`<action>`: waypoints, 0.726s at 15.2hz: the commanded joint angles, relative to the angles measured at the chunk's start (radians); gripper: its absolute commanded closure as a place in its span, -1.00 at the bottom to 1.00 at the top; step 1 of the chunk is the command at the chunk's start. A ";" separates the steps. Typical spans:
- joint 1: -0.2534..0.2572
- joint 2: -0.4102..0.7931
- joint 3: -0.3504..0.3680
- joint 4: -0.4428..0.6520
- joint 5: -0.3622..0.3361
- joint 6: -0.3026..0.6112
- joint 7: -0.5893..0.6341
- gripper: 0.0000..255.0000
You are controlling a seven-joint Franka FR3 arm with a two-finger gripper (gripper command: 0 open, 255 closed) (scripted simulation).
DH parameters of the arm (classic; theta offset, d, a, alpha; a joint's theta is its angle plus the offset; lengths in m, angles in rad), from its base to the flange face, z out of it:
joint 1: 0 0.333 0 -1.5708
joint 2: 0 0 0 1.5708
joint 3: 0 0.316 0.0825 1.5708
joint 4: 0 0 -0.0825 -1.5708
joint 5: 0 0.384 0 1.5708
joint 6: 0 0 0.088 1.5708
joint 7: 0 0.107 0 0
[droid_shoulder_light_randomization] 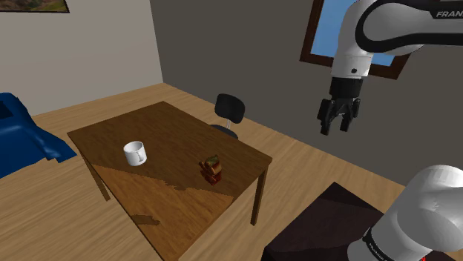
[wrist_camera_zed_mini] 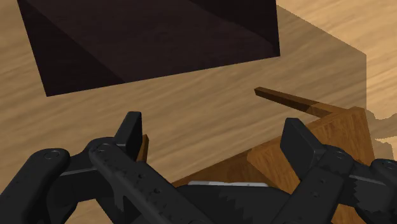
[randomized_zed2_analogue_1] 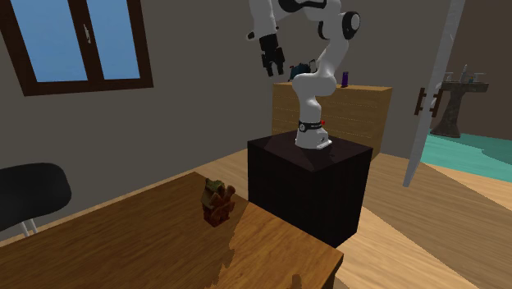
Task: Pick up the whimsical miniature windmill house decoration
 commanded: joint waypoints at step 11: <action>0.043 0.233 0.148 -0.054 0.087 0.355 0.164 -1.00</action>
